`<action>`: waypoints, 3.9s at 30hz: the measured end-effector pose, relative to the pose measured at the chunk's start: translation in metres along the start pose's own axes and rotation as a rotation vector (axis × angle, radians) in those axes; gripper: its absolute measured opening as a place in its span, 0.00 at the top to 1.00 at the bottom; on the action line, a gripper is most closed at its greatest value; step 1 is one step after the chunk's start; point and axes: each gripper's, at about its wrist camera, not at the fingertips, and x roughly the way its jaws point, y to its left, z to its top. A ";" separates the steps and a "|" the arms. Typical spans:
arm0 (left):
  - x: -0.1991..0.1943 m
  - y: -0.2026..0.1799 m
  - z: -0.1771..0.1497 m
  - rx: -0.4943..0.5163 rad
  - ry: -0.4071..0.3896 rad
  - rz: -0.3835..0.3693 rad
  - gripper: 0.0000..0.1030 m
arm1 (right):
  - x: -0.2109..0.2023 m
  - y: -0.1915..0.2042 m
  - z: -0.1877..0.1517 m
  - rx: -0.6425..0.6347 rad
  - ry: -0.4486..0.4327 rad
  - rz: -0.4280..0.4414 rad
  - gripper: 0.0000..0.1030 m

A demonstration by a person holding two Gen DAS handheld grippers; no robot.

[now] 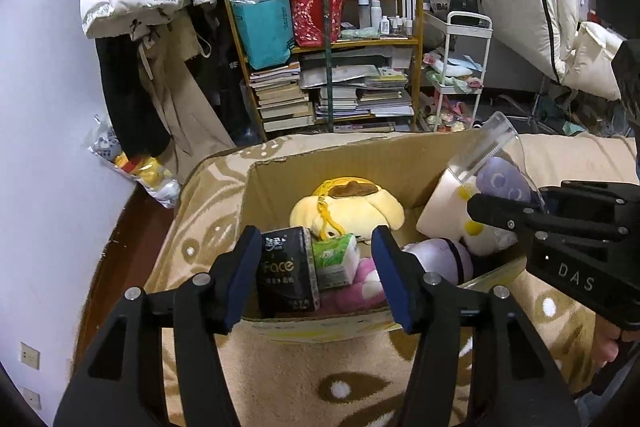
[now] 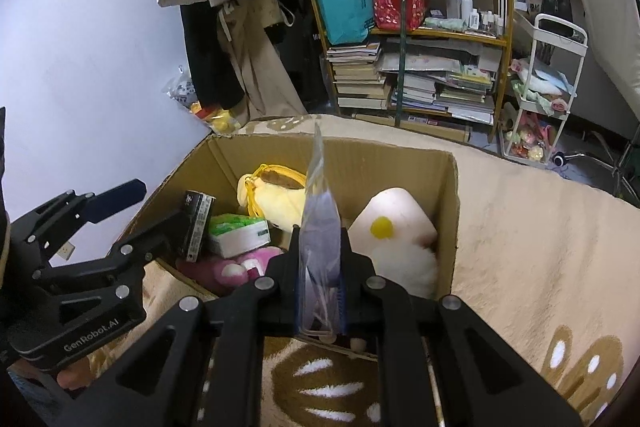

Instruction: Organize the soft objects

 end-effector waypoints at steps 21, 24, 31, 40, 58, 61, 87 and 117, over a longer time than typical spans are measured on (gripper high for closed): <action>-0.014 -0.007 -0.001 0.024 -0.016 0.068 0.31 | -0.012 0.006 -0.004 -0.042 0.002 -0.025 0.62; -0.021 -0.006 -0.001 0.020 -0.024 0.072 0.30 | -0.022 0.007 -0.005 -0.044 -0.022 -0.032 0.51; -0.044 -0.002 -0.003 0.007 -0.041 0.097 0.17 | -0.041 0.008 -0.007 -0.039 -0.040 -0.043 0.38; -0.082 0.006 -0.013 -0.041 -0.076 0.127 0.06 | -0.080 0.009 -0.011 -0.032 -0.094 -0.051 0.25; -0.161 0.025 -0.055 -0.119 -0.205 0.197 0.01 | -0.184 0.026 -0.034 -0.028 -0.261 -0.069 0.01; -0.176 0.025 -0.060 -0.142 -0.245 0.225 0.01 | -0.199 0.023 -0.043 -0.015 -0.279 -0.069 0.00; -0.201 0.025 -0.094 -0.166 -0.253 0.239 0.01 | -0.219 0.006 -0.100 0.004 -0.357 -0.138 0.00; -0.186 0.012 -0.097 -0.113 -0.223 0.287 0.01 | -0.207 -0.002 -0.099 0.030 -0.348 -0.167 0.00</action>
